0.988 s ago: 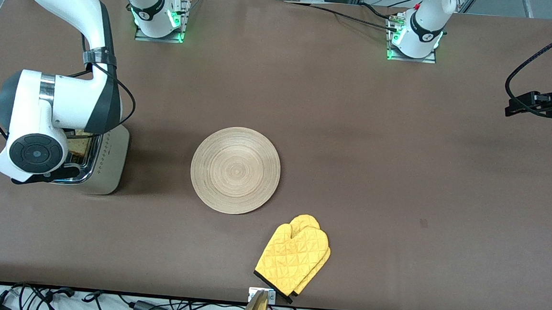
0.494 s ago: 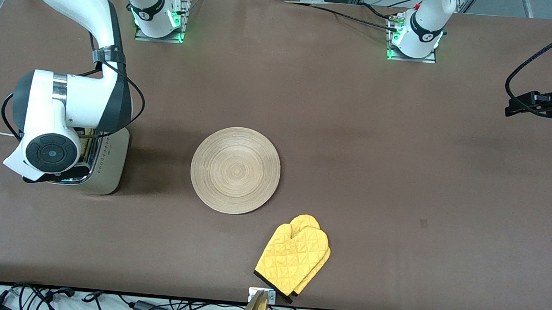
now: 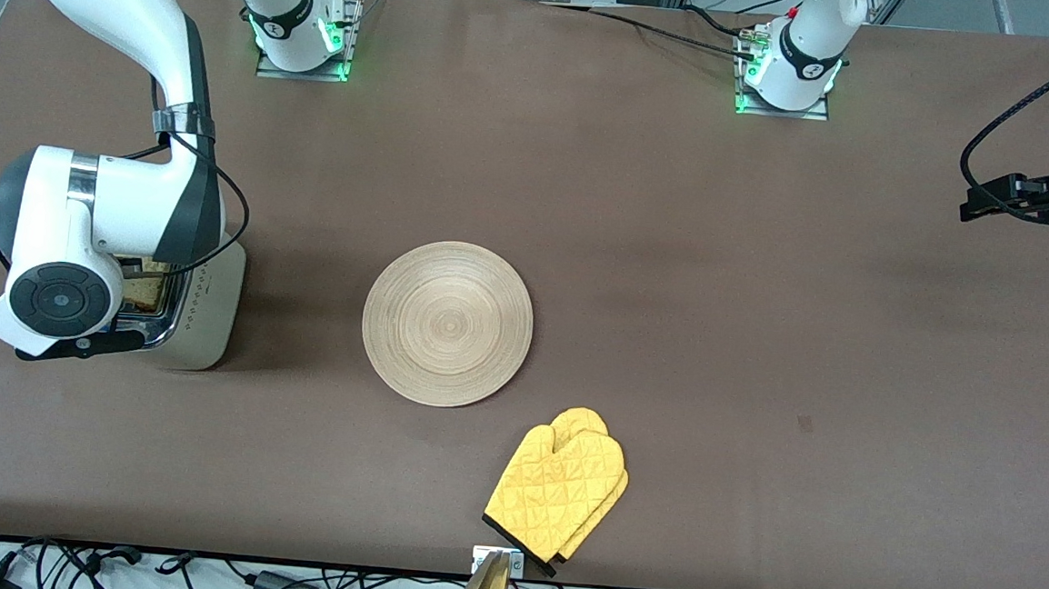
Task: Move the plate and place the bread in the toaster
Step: 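Lower the bread into the toaster slot with the right gripper, then open the right gripper to release the bread in the slot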
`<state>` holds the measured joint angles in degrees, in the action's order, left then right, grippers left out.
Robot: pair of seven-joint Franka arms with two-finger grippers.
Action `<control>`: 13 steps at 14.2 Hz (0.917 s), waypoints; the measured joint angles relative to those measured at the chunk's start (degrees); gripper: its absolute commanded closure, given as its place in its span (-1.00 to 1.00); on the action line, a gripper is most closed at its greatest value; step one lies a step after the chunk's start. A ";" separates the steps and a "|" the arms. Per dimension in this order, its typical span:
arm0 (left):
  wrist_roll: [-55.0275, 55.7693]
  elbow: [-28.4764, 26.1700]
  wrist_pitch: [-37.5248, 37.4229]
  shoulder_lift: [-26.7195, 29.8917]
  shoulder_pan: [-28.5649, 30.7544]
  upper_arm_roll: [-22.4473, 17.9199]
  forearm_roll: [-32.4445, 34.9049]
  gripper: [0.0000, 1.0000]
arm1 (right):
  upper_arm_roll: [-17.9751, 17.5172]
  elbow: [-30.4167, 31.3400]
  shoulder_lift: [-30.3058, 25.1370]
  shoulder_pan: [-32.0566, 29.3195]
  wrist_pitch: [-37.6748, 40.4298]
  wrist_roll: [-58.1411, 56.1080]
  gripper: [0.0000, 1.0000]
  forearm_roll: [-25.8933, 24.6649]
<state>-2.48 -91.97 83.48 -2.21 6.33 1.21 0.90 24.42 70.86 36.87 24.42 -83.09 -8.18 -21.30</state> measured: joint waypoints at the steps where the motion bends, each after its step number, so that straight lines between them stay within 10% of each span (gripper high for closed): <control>1: 0.00 0.00 0.00 0.00 0.00 0.00 0.00 -1.00 | 0.00 -0.01 0.00 0.06 -0.21 0.00 1.00 0.00; 2: 0.00 0.00 0.00 0.00 0.00 -0.01 0.00 -1.00 | 0.00 0.00 0.00 0.13 -0.22 0.00 1.00 0.02; 3: 0.00 0.00 0.00 0.00 0.00 -0.02 0.00 -1.00 | 0.00 0.00 0.00 0.22 -0.22 0.00 0.41 0.04; 4: 0.00 0.00 0.00 0.00 0.00 -0.02 0.00 -1.00 | 0.00 0.00 0.00 0.32 -0.22 0.03 -0.83 0.05; 5: 0.00 0.00 0.00 0.00 0.00 -0.02 0.00 -1.00 | 0.00 -0.01 0.00 0.38 -0.22 0.30 -1.00 0.12; 13: 0.00 0.00 0.00 -0.03 0.00 -0.07 0.00 -1.00 | 0.27 -0.77 -2.13 0.55 -0.29 3.85 -1.00 6.39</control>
<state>-2.48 -91.97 83.48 -2.24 6.33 1.15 0.90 24.69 70.09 34.75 24.97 -83.38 -4.33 -14.91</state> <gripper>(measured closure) 0.000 0.097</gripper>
